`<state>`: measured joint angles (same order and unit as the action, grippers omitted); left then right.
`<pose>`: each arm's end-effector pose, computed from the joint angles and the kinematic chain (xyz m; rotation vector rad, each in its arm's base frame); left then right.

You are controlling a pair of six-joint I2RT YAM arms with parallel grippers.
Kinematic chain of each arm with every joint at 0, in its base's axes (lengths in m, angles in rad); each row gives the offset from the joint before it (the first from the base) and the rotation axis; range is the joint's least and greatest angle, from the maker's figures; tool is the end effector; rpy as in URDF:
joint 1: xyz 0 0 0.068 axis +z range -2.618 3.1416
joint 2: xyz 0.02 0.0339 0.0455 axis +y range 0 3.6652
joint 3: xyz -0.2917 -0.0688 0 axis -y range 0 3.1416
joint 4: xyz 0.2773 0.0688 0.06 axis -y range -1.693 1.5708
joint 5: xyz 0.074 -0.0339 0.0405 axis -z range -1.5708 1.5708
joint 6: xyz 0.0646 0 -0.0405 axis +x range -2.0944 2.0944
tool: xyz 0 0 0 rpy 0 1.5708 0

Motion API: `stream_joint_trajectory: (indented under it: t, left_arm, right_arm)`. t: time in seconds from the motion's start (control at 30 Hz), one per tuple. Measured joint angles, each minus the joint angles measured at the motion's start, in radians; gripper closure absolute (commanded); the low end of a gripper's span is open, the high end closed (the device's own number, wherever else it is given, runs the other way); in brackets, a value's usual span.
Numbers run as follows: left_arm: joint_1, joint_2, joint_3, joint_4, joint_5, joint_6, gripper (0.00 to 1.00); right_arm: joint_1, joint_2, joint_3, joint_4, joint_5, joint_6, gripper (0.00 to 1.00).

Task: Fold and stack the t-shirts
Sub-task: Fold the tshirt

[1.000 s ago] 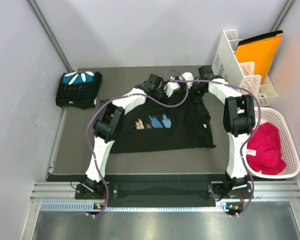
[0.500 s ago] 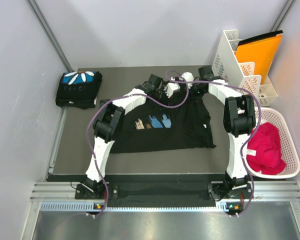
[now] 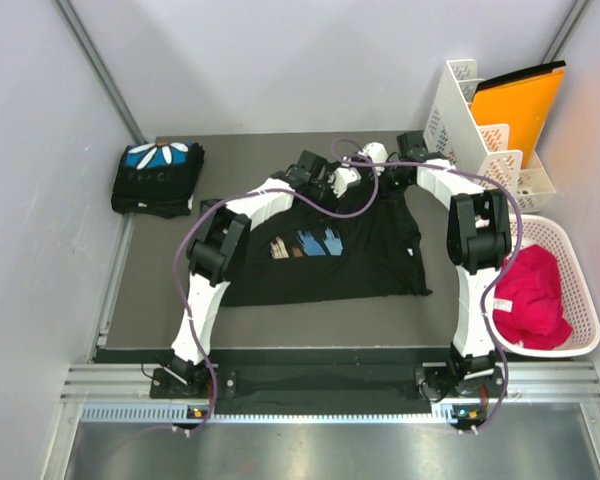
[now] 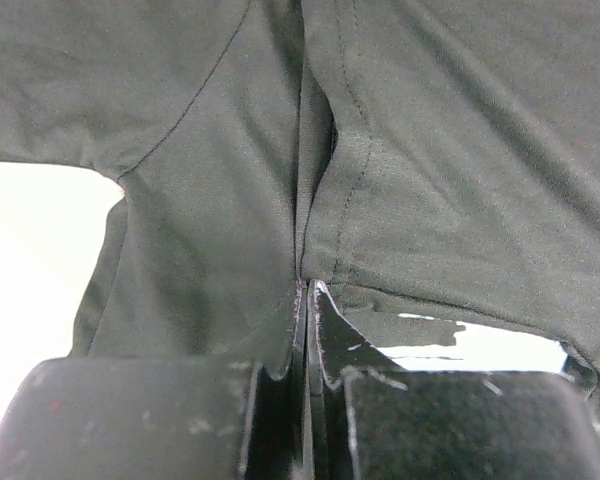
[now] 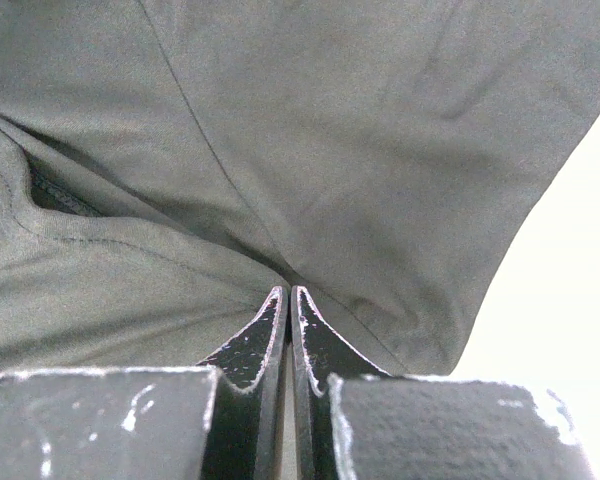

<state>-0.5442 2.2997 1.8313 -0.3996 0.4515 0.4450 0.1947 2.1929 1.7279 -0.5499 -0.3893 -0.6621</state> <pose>0.4767 -0.3214 0.1586 1.3169 2.0162 -0.5941 0.5205 0.1276 0.1662 -1.1656 2.2141 0.3140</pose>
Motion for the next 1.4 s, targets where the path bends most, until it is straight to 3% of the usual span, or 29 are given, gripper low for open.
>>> stream_joint_trajectory:
  t: [0.03, 0.07, 0.13, 0.17, 0.27, 0.43, 0.63, 0.67, 0.87, 0.97, 1.4]
  left_arm:
    - [0.0, 0.0, -0.002, 0.001, -0.002, 0.0, 1.0]
    - [0.0, 0.0, -0.003, 0.002, -0.005, 0.001, 0.97]
    - [-0.001, 0.0, -0.006, 0.004, -0.013, 0.003, 0.84]
    - [-0.001, 0.0, -0.008, 0.003, -0.02, 0.004, 0.82]
    - [-0.001, 0.0, -0.021, 0.014, -0.048, 0.01, 0.71]
    - [-0.001, -0.024, -0.082, 0.089, -0.147, 0.014, 0.59]
    - [0.007, -0.099, -0.2, 0.177, -0.322, 0.018, 0.35]
    - [0.012, -0.113, -0.218, 0.183, -0.348, 0.018, 0.26]
    - [0.032, -0.214, -0.269, 0.223, -0.502, 0.022, 0.21]
    - [0.033, -0.25, -0.299, 0.229, -0.512, 0.04, 0.2]
    - [0.14, -0.665, -0.705, -0.087, -0.392, 0.346, 0.21]
  right_arm:
    - [0.0, 0.0, 0.0, 0.001, 0.0, 0.0, 0.94]
    - [0.0, 0.0, 0.0, 0.001, 0.001, 0.0, 0.83]
    - [0.002, 0.0, 0.0, 0.001, 0.005, 0.0, 0.74]
    - [0.002, 0.0, 0.0, 0.003, 0.009, -0.001, 0.67]
    - [0.003, 0.0, -0.001, 0.008, 0.026, -0.007, 0.59]
    - [0.004, -0.03, -0.053, 0.046, 0.056, -0.006, 0.55]
    - [0.005, -0.134, -0.14, 0.071, 0.105, 0.002, 0.49]
    - [0.005, -0.151, -0.149, 0.073, 0.112, 0.002, 0.48]
    - [0.005, -0.263, -0.22, 0.094, 0.172, -0.001, 0.46]
    - [-0.005, -0.278, -0.255, 0.099, 0.17, 0.0, 0.48]
    - [-0.181, -0.439, -0.523, -0.288, -0.056, -0.173, 0.54]
